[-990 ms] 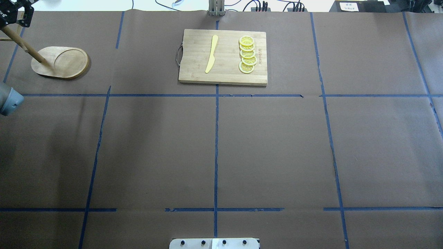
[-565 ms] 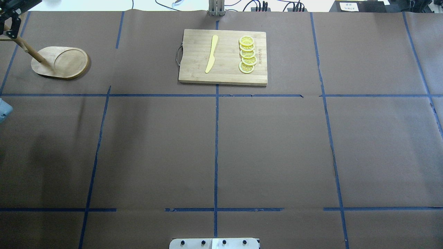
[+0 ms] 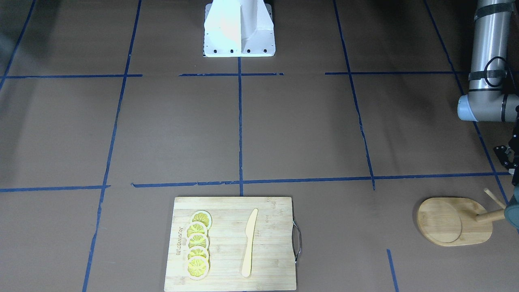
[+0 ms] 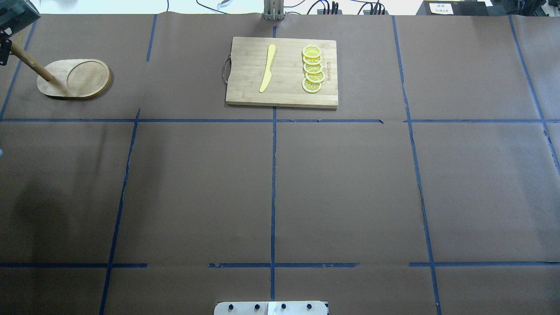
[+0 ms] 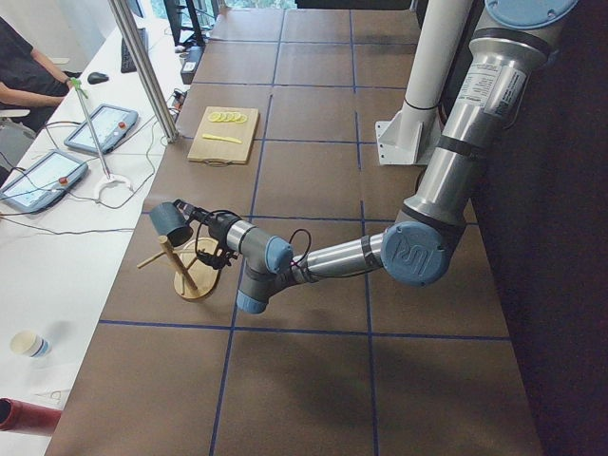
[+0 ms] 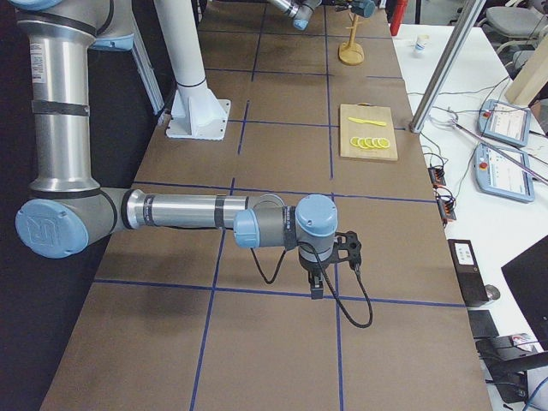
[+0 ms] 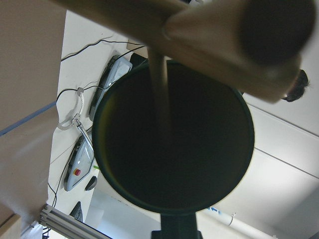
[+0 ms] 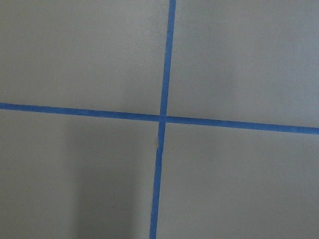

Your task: Hang cup on storage rack

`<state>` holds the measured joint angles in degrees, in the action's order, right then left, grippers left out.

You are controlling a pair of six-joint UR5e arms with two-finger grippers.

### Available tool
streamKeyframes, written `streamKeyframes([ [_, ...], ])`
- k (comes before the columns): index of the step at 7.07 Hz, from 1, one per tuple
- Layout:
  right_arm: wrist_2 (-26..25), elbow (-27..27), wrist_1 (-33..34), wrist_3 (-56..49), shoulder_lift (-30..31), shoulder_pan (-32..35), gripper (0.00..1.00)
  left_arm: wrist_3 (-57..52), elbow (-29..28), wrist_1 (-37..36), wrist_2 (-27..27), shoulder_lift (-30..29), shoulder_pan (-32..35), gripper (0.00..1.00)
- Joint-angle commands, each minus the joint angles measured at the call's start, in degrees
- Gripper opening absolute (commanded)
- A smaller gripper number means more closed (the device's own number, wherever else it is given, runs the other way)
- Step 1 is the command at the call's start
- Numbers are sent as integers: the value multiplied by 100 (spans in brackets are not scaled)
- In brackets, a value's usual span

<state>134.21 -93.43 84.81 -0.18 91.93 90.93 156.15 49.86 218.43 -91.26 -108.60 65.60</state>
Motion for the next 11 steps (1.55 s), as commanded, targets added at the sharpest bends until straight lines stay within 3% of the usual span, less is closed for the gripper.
streamKeyframes([
  [1,18,-9,0,0,-8,29,100,3,-282,-2,12,-47,-21,6],
  [2,18,0,0,0,-17,38,100,3,-301,-2,12,-47,-30,9],
  [3,18,0,9,0,-26,47,100,3,-310,-20,3,-56,-39,28],
  [4,18,0,9,0,-26,56,100,-6,-345,-20,-6,-56,-39,54],
  [5,18,0,18,0,-34,73,100,-6,-345,-29,-6,-56,-39,100],
  [9,18,0,44,0,-35,74,100,20,-240,-29,-14,-65,-22,100],
  [11,26,0,44,0,-35,82,100,179,311,-64,-320,232,101,100],
])
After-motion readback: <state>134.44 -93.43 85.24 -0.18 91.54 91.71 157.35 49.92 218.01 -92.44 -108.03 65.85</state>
